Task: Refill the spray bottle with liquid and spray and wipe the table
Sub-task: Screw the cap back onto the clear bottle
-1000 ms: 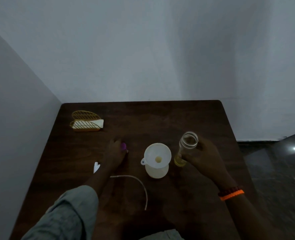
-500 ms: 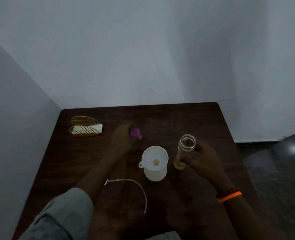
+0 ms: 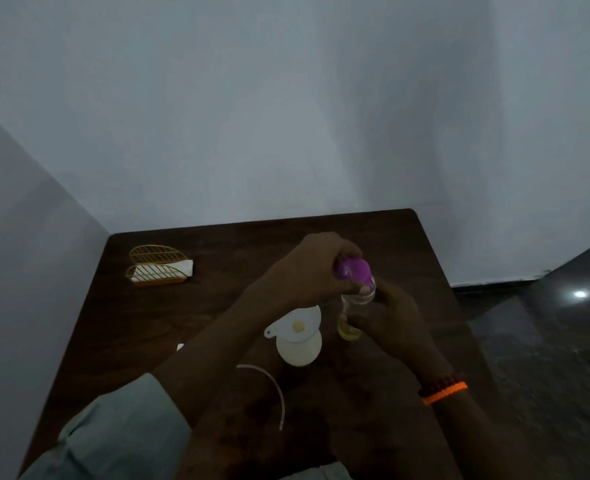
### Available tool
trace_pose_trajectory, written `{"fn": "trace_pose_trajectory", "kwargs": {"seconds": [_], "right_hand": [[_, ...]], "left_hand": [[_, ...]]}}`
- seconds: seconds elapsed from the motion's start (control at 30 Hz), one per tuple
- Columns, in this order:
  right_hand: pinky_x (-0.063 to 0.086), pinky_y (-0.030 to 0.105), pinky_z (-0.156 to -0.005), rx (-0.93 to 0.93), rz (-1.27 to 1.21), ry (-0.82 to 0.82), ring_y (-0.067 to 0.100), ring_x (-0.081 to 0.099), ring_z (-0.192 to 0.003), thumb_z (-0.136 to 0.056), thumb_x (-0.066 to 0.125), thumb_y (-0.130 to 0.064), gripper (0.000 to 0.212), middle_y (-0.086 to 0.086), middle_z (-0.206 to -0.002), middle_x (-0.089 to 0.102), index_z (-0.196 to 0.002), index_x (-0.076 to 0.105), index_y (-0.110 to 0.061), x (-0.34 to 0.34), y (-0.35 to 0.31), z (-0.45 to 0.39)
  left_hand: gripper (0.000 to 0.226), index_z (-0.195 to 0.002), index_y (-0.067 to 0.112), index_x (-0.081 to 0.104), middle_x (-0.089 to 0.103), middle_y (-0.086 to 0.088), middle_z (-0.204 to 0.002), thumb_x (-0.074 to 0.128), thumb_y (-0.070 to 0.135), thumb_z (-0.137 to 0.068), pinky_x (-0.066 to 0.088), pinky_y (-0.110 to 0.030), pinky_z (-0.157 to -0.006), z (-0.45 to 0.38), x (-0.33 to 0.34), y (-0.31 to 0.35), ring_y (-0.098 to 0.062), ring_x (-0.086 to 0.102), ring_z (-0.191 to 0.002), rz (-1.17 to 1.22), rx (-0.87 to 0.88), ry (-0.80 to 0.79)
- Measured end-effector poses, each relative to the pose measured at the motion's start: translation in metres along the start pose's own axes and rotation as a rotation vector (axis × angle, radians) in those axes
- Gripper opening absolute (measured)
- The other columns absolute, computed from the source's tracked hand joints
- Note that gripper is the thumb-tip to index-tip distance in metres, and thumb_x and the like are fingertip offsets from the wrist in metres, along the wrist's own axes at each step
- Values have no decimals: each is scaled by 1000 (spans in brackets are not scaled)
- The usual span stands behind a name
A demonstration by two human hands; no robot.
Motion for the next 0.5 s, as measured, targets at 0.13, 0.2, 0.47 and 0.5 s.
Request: {"fn": "trace_pose_trajectory", "kwargs": {"seconds": [0.13,0.2,0.47,0.5], "right_hand": [[46,7,-72,9,-19,10,-10,60,-95,-75,82,-28,44,-18,-100,66,-114,62,-28,-4,-1,6],[47,5,-68,19,-42,8,-10,62,-91,-76,82,-24,40,-16,-96,66,-111,63,-26,-6,1,9],[55,26,-81,1,-23,14,0,66,-92,-70,82,-38,44,-11,-99,70,-108,65,-27,-11,5,14],[55,26,-81,-1,-14,17,-1,66,-92,-70,83,-39,44,-12,-99,70,-108,65,-27,-10,5,15]], "left_hand": [[60,-129,20,62,60,3,-116,78,46,-78,49,-17,-77,-3,8,9,-6,55,-96,-32,18,-68],[60,-131,21,61,58,3,-117,78,45,-78,49,-21,-81,-4,13,13,-8,54,-100,-58,33,-104],[56,-132,24,59,56,3,-122,77,38,-81,46,-24,-86,-4,17,19,-7,48,-105,-88,48,-170],[55,-132,23,60,56,2,-122,77,37,-81,47,-25,-88,-3,17,21,-8,49,-106,-93,53,-177]]}}
Point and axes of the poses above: each hand's wrist, its own z-axis away from the middle knuckle, its own x-axis out of the palm, y = z × x, the point moved 1 cm from there along -z, towards the middle knuckle
